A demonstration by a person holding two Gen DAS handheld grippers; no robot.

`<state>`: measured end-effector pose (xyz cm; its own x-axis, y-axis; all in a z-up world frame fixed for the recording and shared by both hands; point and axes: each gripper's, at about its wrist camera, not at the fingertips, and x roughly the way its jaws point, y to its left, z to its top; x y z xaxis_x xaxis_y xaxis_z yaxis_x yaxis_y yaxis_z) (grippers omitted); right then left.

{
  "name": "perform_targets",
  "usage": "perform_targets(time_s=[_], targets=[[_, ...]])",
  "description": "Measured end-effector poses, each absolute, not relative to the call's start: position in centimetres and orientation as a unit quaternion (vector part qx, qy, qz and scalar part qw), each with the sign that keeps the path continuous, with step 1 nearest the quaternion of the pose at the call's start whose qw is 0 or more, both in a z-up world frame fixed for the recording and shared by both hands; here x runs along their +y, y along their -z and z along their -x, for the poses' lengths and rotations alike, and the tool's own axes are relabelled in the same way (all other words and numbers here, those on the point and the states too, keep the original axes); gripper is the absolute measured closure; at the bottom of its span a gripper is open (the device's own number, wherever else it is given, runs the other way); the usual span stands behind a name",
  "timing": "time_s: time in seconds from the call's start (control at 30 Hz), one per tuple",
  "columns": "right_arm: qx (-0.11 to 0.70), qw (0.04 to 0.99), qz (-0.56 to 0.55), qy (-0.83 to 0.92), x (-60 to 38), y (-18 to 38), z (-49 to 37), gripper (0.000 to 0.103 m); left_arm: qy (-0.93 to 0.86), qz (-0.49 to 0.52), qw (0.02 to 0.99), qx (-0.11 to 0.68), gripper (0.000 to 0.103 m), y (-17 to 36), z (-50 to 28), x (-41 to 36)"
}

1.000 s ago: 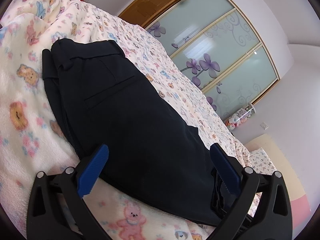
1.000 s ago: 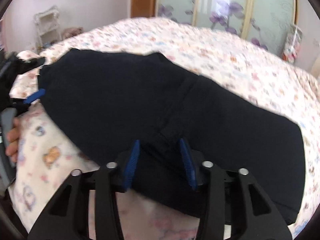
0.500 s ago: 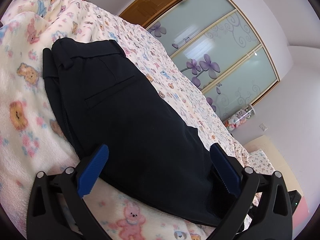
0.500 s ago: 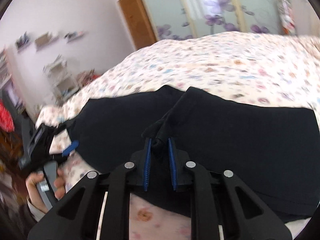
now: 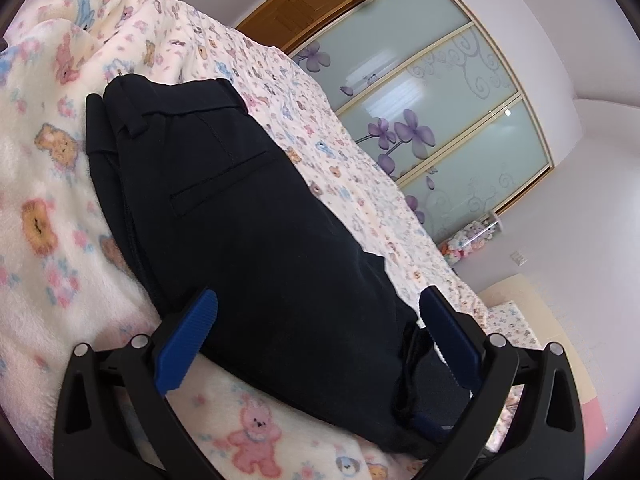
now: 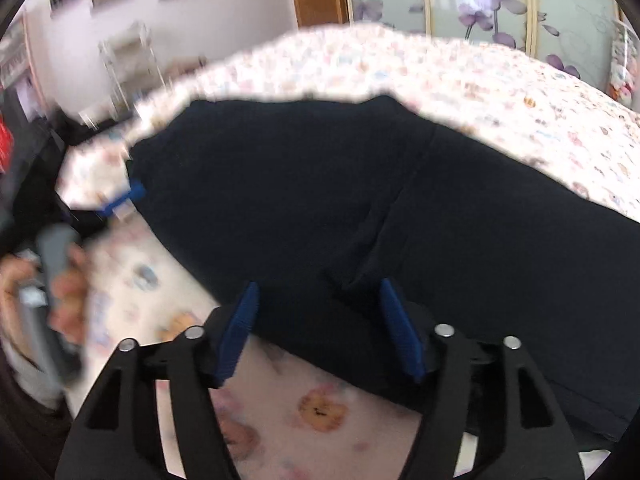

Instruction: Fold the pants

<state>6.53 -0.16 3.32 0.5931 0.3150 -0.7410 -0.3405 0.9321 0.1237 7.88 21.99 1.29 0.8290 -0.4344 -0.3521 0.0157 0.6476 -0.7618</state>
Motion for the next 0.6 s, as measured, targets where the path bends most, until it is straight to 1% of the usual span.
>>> perform_targets(time_s=[0.07,0.13,0.2,0.23,0.27,0.3,0.4,0.6], targets=[[0.414,0.891,0.008,-0.188,-0.3,-3.2,-6.6,0.035,0.147,0.409,0.861,0.262,0.002,-1.4,-7.6,22.4],[0.403,0.891,-0.038,-0.204,-1.7,-4.1,-6.0,0.035,0.167,0.425,0.848,0.269,0.002,-1.4,-7.1,23.1],[0.372,0.893,-0.101,-0.232,-4.3,-5.3,-4.4,0.035,0.187,0.437,0.833,0.283,0.002,-1.5,-6.9,23.6],[0.356,0.893,-0.124,-0.244,-5.7,-5.7,-3.6,0.033,0.193,0.442,0.825,0.294,0.002,-1.5,-6.9,23.9],[0.337,0.894,-0.152,-0.255,-7.5,-6.1,-2.6,0.024,0.196,0.447,0.819,0.301,0.002,-1.4,-6.8,24.2],[0.320,0.894,-0.174,-0.260,-9.1,-6.3,-1.7,0.019,0.196,0.455,0.812,0.308,0.002,-1.2,-6.7,24.5],[0.290,0.895,-0.220,-0.259,-14.3,-5.8,0.6,0.018,0.195,0.480,0.786,0.337,0.003,-0.5,-7.0,25.0],[0.249,0.877,-0.322,-0.254,-20.4,-3.0,2.4,0.018,0.137,0.516,0.743,0.405,0.002,0.1,-9.6,25.5]])
